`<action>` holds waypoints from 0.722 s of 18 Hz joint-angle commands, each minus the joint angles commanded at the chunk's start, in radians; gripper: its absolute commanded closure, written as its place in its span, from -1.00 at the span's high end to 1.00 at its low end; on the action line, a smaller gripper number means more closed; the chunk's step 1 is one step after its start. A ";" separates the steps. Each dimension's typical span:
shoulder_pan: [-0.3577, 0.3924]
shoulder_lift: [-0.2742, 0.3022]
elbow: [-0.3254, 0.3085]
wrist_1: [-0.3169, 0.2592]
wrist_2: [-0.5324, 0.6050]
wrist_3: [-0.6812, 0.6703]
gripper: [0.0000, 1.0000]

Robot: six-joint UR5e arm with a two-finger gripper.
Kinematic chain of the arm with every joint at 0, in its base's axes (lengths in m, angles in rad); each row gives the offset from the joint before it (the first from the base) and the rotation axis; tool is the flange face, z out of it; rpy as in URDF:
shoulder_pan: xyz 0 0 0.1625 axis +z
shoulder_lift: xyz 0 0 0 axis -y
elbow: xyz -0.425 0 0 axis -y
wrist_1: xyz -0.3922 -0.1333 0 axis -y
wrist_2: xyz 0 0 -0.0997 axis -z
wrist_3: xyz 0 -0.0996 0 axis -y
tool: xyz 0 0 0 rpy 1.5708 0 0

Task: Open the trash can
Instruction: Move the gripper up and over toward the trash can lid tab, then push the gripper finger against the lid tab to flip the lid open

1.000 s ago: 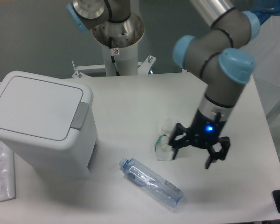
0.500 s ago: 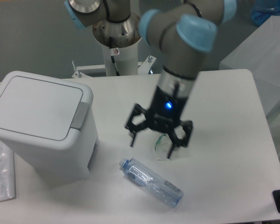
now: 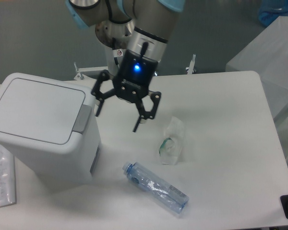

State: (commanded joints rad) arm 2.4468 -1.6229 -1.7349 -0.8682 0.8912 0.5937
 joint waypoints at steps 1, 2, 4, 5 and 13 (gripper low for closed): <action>-0.006 -0.006 0.000 0.000 0.000 0.000 1.00; -0.012 -0.015 0.000 0.000 0.000 0.000 1.00; -0.023 -0.023 -0.005 0.000 0.002 0.000 1.00; -0.023 -0.029 -0.006 0.000 0.003 0.000 1.00; -0.023 -0.051 -0.002 0.002 0.005 0.002 1.00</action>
State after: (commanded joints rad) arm 2.4237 -1.6736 -1.7365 -0.8667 0.8958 0.5952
